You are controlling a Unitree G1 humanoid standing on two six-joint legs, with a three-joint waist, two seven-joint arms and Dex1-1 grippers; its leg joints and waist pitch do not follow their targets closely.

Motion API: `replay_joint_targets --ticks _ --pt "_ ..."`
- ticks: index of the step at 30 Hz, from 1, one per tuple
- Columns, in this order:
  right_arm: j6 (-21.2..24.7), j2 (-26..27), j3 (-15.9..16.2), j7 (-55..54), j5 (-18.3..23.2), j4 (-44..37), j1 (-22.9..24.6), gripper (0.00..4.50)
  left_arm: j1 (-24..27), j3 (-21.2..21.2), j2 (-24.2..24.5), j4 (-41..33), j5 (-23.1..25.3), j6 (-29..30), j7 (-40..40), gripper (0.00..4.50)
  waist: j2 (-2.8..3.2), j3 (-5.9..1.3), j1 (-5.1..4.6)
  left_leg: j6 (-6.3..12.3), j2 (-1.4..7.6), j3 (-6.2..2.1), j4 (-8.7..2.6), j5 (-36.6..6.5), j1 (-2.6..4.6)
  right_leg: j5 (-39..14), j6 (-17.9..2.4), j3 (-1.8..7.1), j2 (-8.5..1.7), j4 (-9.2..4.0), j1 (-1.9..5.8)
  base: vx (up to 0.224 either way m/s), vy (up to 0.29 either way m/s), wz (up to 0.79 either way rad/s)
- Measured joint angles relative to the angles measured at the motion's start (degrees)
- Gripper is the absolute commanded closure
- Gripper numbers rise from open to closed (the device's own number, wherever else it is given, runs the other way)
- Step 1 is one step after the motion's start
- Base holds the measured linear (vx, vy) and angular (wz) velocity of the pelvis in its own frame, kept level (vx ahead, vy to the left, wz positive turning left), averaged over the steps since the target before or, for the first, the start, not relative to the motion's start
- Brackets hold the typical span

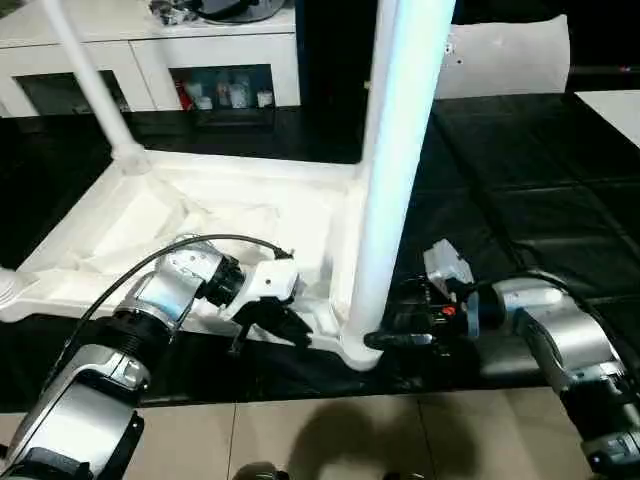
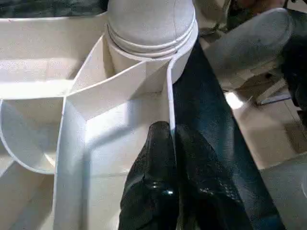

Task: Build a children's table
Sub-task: Rotate leg to tighten

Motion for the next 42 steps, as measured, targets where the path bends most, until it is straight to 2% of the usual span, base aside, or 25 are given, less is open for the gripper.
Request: replay_joint_targets --ticks 6,7,13,20,26,28,31,32,33,36,37,39,42 --pt "0.73 0.23 2.08 3.20 0.36 1.27 -0.30 1.68 0.33 -2.01 0.26 -1.68 -0.77 -0.46 -0.03 4.50 -0.14 -0.06 1.03 -0.04 0.06 0.16 0.06 -0.01 0.37 -0.05 0.03 0.06 -0.03 0.16 0.00 0.000 0.000 0.00" --pt "1.00 0.23 2.20 3.57 0.58 1.28 -0.30 1.68 0.41 -2.11 0.31 -1.85 -0.83 -0.48 -0.03 4.50 -0.16 -0.06 1.09 -0.04 0.06 0.18 0.06 -0.02 0.40 -0.09 0.04 0.07 -0.05 0.22 0.00 0.000 0.000 0.00" --pt "2.32 -0.09 2.33 4.91 1.17 1.26 -0.34 2.32 0.49 -2.76 0.59 -2.30 -1.08 -0.48 -0.08 4.50 -0.18 -0.05 1.08 -0.10 0.07 0.19 0.04 0.00 0.57 -0.15 0.10 0.06 -0.05 0.27 0.11 0.000 0.000 0.00" --pt "3.85 -0.10 2.31 4.82 1.50 0.86 -0.32 2.46 0.59 -2.86 0.66 -2.37 -1.78 0.69 -0.22 4.50 -0.18 -0.06 1.06 -0.12 0.07 0.19 0.04 -0.01 0.66 -0.17 0.11 0.06 -0.06 0.27 0.19 0.000 0.000 0.00" --pt "7.03 1.49 0.25 -1.32 1.84 -2.28 1.86 2.46 0.43 -1.05 -0.45 -1.78 -1.95 5.18 1.74 4.50 -0.18 -0.06 0.87 -0.25 0.09 0.20 0.02 0.08 0.80 -0.17 0.11 0.05 -0.05 0.33 0.28 0.000 0.000 0.00" --pt "7.87 3.76 -1.63 -8.10 0.27 -2.42 2.39 2.46 -0.43 0.45 -1.42 0.10 -0.84 8.21 6.16 4.50 -0.16 -0.07 0.29 -0.38 0.13 0.20 0.00 0.20 0.85 -0.17 0.12 0.02 -0.04 0.36 0.50 0.000 0.000 0.00" --pt "10.32 9.56 -5.49 -21.61 -2.10 -2.24 2.07 2.48 -2.47 2.71 -3.32 2.75 0.07 13.50 14.04 4.50 -0.17 -0.06 -1.58 -0.60 0.17 0.11 0.04 0.37 0.95 -0.17 0.13 -0.24 -0.03 0.16 0.46 0.000 0.000 0.00" --pt "11.09 11.05 -6.45 -25.57 -2.91 -1.97 1.60 2.49 -3.09 3.28 -4.21 3.68 0.12 15.02 16.31 4.50 -0.17 -0.06 -2.34 -0.60 0.17 0.07 0.08 0.39 0.88 -0.17 0.14 -0.30 -0.03 0.03 0.48 0.000 0.000 0.00" --pt "11.74 12.89 -7.55 -30.56 -4.04 -0.88 0.33 2.49 -4.04 3.78 -5.65 4.56 0.53 16.73 19.63 4.50 -0.17 -0.05 -3.56 -0.60 0.20 0.01 0.11 0.39 0.79 -0.16 0.15 -0.50 -0.03 -0.34 0.50 0.000 0.000 0.00" --pt "13.02 15.90 -9.37 -40.49 -6.36 0.88 -2.00 2.50 -5.41 5.07 -9.29 6.39 0.78 19.48 26.36 4.50 -0.11 -0.07 -6.10 -0.57 0.46 -0.20 -0.07 0.37 0.61 -0.14 0.19 -1.41 -0.05 -1.75 0.98 0.000 0.000 0.00" --pt "13.13 16.89 -9.80 -43.31 -6.94 1.63 -2.76 2.50 -5.65 5.62 -10.24 6.92 0.82 20.01 28.44 4.50 -0.13 -0.07 -6.77 -0.52 0.46 -0.19 -0.10 0.34 0.59 -0.14 0.18 -1.45 -0.05 -1.90 1.05 0.000 0.000 0.00" --pt "13.27 19.84 -11.21 -49.93 -8.33 3.65 -4.62 2.50 -6.25 7.12 -12.50 8.18 0.86 21.33 33.32 4.50 -0.13 -0.07 -7.66 -0.32 0.32 -0.18 -0.11 0.21 0.61 -0.13 0.18 -1.34 -0.13 -1.87 1.08 0.000 0.000 0.00" --pt "11.89 23.06 -12.63 -58.03 -10.36 5.90 -6.46 2.50 -6.78 8.90 -15.30 8.66 0.88 23.29 39.69 4.50 -0.16 -0.08 -7.70 -0.18 0.21 -0.17 -0.22 0.08 0.59 0.32 0.06 -1.23 -0.17 -1.76 1.06 0.000 0.000 0.00"
